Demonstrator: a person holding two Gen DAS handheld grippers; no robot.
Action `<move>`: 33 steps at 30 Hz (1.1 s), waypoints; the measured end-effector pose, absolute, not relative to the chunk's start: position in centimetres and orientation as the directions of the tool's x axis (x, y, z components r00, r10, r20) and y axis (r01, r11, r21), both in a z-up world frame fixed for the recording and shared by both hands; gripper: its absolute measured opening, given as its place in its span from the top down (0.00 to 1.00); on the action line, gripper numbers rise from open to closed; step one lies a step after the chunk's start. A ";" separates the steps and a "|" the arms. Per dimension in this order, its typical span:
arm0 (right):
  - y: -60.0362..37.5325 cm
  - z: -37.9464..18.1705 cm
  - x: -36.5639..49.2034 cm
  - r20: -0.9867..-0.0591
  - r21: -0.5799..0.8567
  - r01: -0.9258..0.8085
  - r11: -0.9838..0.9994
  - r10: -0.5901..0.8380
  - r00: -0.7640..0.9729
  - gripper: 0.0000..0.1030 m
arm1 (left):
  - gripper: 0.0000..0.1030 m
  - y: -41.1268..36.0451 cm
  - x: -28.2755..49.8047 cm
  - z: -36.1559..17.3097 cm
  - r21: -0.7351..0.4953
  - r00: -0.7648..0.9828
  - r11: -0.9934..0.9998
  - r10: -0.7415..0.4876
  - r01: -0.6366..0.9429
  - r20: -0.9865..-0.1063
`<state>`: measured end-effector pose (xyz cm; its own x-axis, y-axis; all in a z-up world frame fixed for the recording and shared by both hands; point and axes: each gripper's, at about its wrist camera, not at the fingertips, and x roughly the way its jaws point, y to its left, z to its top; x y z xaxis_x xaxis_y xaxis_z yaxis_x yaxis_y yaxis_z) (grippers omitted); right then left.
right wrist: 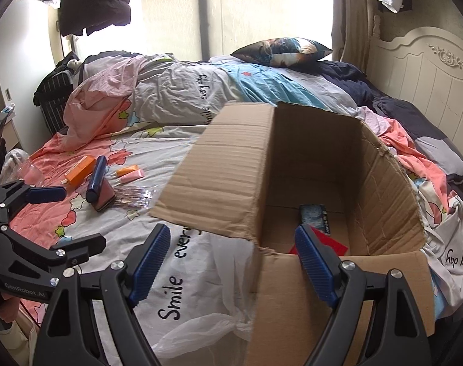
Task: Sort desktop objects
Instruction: 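Move both open tools back toward the remaining items on the bed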
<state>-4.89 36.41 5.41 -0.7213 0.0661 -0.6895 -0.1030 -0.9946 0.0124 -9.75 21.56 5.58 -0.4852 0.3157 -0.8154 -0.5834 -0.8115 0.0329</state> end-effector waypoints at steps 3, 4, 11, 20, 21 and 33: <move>35.2 5.3 -5.2 -0.691 0.003 -0.082 -0.997 0.057 -0.720 0.21 | 0.00 20.3 -9.8 5.3 0.029 -0.489 -0.823 0.309 -0.568 -0.816; 34.8 5.3 -5.3 -0.692 0.000 -0.076 -0.997 0.055 -0.720 0.21 | 0.00 19.9 -9.9 5.2 0.027 -0.490 -0.826 0.306 -0.562 -0.816; 32.6 5.0 -5.9 -0.687 -0.043 -0.054 -0.998 0.069 -0.724 0.21 | 0.00 17.1 -10.4 4.3 0.020 -0.490 -0.853 0.281 -0.521 -0.825; 30.2 4.5 -7.1 -0.693 -0.053 0.001 -0.999 0.036 -0.720 0.21 | 0.00 13.8 -11.3 3.6 0.025 -0.505 -0.887 0.240 -0.462 -0.829; 30.0 4.4 -7.3 -0.695 -0.054 0.006 -0.999 0.033 -0.718 0.21 | 0.00 13.5 -11.4 3.5 0.025 -0.506 -0.889 0.236 -0.456 -0.830; 27.6 2.7 -9.7 -0.722 -0.054 0.056 -0.997 0.000 -0.692 0.21 | 0.00 11.1 -12.7 1.5 0.046 -0.495 -0.909 0.182 -0.414 -0.850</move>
